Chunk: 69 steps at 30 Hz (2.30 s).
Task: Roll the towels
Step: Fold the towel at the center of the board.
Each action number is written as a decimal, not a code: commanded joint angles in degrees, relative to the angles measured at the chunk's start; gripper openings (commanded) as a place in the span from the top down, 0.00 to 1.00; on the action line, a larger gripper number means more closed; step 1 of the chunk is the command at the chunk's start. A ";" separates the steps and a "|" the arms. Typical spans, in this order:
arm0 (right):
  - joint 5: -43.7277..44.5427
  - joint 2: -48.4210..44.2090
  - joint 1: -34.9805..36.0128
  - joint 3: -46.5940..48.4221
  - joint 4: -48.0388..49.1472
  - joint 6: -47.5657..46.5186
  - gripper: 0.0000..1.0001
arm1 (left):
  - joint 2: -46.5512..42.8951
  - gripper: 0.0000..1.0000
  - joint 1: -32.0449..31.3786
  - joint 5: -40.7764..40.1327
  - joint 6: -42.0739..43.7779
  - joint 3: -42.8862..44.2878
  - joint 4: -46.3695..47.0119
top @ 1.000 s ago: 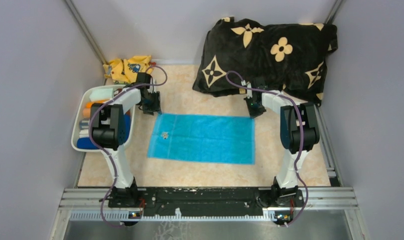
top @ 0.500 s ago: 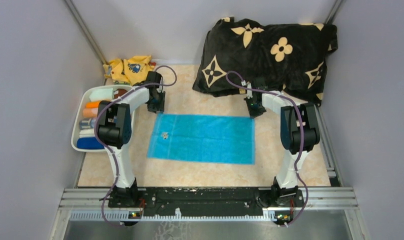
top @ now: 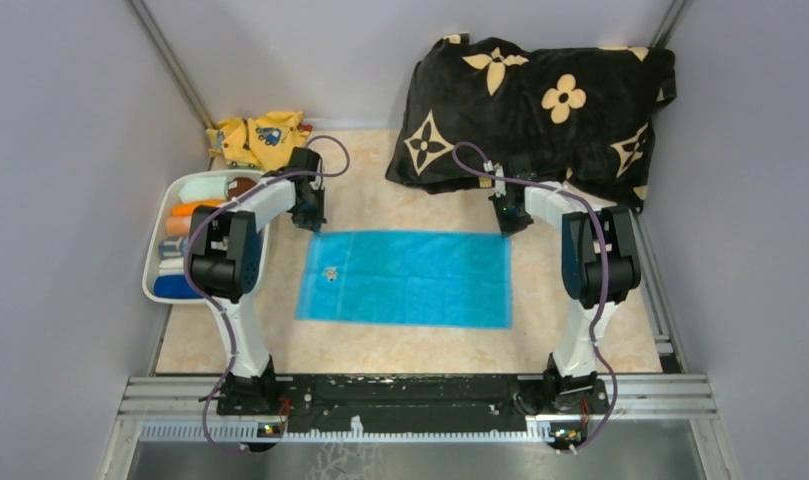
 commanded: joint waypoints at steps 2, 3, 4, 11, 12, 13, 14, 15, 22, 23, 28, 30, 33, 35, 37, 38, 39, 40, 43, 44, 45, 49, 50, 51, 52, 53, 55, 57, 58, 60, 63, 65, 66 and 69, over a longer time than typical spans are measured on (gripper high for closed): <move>2.78 -1.02 0.04 -0.51 0.88 -0.06 1.00 | 2.80 1.00 1.15 5.65 -1.81 -4.03 -5.11; 2.80 -1.06 0.04 -0.21 1.03 0.08 1.00 | 2.49 1.00 1.41 5.93 -1.81 -3.76 -4.75; 2.89 -1.04 0.04 0.15 1.11 0.18 1.00 | 2.20 1.00 1.70 6.51 -1.81 -3.12 -4.47; 4.38 -1.51 -0.05 4.59 1.51 -0.23 1.00 | -0.19 1.00 3.64 14.29 -1.15 3.57 -0.90; 4.36 -1.73 -0.04 5.17 1.52 -0.43 1.00 | -0.26 1.00 3.72 15.09 -0.97 4.62 -0.65; 4.36 -1.89 -0.04 5.73 1.48 -0.56 1.00 | -0.26 1.00 3.73 15.31 -0.74 6.05 -0.91; 4.28 -2.05 -0.09 6.30 1.50 -0.73 1.00 | -0.09 1.00 3.73 15.14 -0.62 7.22 -1.78; 4.17 -2.15 -0.05 6.50 1.51 -0.95 1.00 | -0.15 1.00 3.75 14.81 -0.67 8.02 -2.67; 4.01 -4.47 -0.04 5.78 3.82 -2.52 1.00 | -4.63 1.00 3.88 14.08 1.47 5.11 0.68; 4.16 -4.82 -0.12 5.72 4.48 -2.79 1.00 | -4.97 1.00 3.97 13.67 1.58 4.86 1.62; 6.37 -5.87 -1.09 6.47 5.65 -3.61 1.00 | -4.62 1.00 5.16 13.64 0.63 5.42 4.24; 7.40 -6.74 -1.23 6.18 5.77 -3.97 1.00 | -5.28 1.00 5.61 14.30 -0.15 5.03 5.33; 7.26 -9.26 -1.24 4.22 6.74 -4.02 1.00 | -7.21 1.00 5.75 14.73 0.31 3.09 8.23; 6.76 -11.50 -1.21 2.31 7.80 -4.02 1.00 | -8.92 1.00 5.73 15.32 0.68 1.83 9.47; 6.16 -14.08 -1.19 0.48 8.18 -3.75 1.00 | -10.22 1.00 5.74 16.33 0.73 0.66 9.80; 5.93 -15.67 -1.20 -0.64 8.00 -3.13 1.00 | -10.97 1.00 5.75 16.43 0.74 -0.54 9.97; 5.68 -16.45 -1.21 -1.49 7.46 -2.88 1.00 | -11.98 1.00 5.75 16.23 0.79 -1.61 10.31; 5.61 -17.25 -1.20 -2.35 6.95 -2.57 1.00 | -13.02 1.00 5.73 15.80 0.78 -2.80 10.52; 5.79 -19.70 -1.19 -5.00 4.60 -1.37 1.00 | -16.21 1.00 5.75 15.69 0.39 -6.31 10.15; 5.69 -20.69 -1.20 -6.04 4.00 -0.84 1.00 | -17.37 1.00 5.75 15.79 0.01 -7.63 9.98; 5.30 -21.85 -1.22 -7.21 3.54 -0.30 1.00 | -18.57 1.00 5.75 15.98 -0.26 -8.98 9.84; 3.08 -26.87 -1.19 -11.48 1.45 2.57 1.00 | -22.92 1.00 5.75 16.67 -2.24 -14.07 7.85; 2.48 -28.19 -1.19 -12.44 0.73 3.25 1.00 | -24.04 1.00 5.75 16.68 -2.77 -15.40 7.31; 2.05 -29.36 -1.19 -13.30 0.16 3.73 1.00 | -25.16 1.00 5.75 16.49 -3.17 -16.61 6.85; 1.53 -30.43 -1.23 -14.15 -0.62 4.26 1.00 | -26.35 1.00 5.73 16.24 -3.53 -17.92 6.37; 0.54 -31.50 -1.24 -14.97 -1.34 4.63 1.00 | -27.55 1.00 5.70 15.87 -3.86 -19.14 5.88; -0.53 -33.90 -1.19 -16.82 -2.54 5.60 1.00 | -29.96 1.00 5.74 15.46 -4.66 -21.87 5.30; -1.19 -35.60 -1.20 -18.77 -3.49 6.79 1.00 | -31.84 1.00 5.75 15.72 -5.60 -24.60 5.22; -1.45 -36.23 -1.21 -19.48 -3.95 7.33 1.00 | -32.73 1.00 5.75 15.74 -6.01 -25.83 5.12; -1.75 -36.72 -1.19 -20.73 -4.77 8.58 1.00 | -33.46 1.00 5.75 15.49 -7.06 -28.62 5.07; -1.72 -36.26 -1.19 -20.85 -6.44 9.93 1.00 | -34.14 1.00 5.73 14.37 -8.24 -30.81 4.70; -1.95 -35.94 -1.19 -20.63 -7.08 10.86 1.00 | -34.33 1.00 5.73 13.41 -8.76 -31.29 4.21; -2.10 -35.70 -1.22 -20.49 -7.62 11.55 1.00 | -34.42 1.00 5.75 12.85 -8.98 -31.24 3.82; -1.23 -35.53 -1.10 -20.22 -8.63 12.19 1.00 | -34.67 1.00 5.75 11.77 -9.84 -31.18 2.94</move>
